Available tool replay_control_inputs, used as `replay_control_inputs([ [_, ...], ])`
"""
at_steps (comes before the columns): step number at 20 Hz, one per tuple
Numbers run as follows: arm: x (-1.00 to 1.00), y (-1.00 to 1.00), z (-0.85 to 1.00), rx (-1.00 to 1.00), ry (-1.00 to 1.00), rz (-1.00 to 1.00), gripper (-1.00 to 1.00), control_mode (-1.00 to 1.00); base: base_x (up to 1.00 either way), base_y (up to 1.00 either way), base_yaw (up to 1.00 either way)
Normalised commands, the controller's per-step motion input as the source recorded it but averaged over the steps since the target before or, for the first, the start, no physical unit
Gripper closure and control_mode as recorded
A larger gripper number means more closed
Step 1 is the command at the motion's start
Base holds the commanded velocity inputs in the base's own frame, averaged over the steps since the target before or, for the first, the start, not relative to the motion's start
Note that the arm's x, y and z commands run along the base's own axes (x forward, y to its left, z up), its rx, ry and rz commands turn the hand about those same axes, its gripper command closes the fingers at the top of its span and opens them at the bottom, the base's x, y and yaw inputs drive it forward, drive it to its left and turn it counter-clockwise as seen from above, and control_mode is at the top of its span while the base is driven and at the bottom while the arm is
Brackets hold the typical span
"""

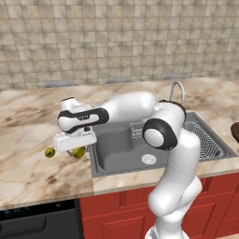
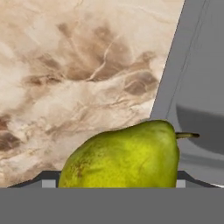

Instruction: There is a mixed pile of frozen fruits and vegetables on the counter. Locate all the frozen vegetables and place the items in a bowl on the counter. Take all the frozen fruits and defrost them in a running sink.

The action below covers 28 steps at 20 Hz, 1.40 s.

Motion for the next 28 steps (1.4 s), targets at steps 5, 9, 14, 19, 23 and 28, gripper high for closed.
replay_control_inputs([
  [5, 0.11, -0.93, -0.08, 0.11, 0.01, -0.11, 1.00, -1.00, 0.00, 0.00, 0.00],
  [9, 0.20, -0.84, -0.03, 0.06, 0.03, -0.12, 1.00, -1.00, 0.00, 0.00, 0.00],
  [14, 0.27, -0.52, 0.12, -0.01, 0.05, -0.01, 1.00, -1.00, 0.00, 0.00, 0.00],
  [19, 0.34, -0.78, -0.06, -0.06, 0.00, 0.01, 1.00, -1.00, 0.00, 0.00, 0.00],
  [23, 0.40, -0.74, -0.19, -0.05, -0.01, 0.05, 1.00, -1.00, 0.00, 0.00, 0.00],
  [28, 0.38, -0.39, -0.47, -0.07, -0.06, 0.05, 1.00, -1.00, 0.00, 0.00, 0.00],
])
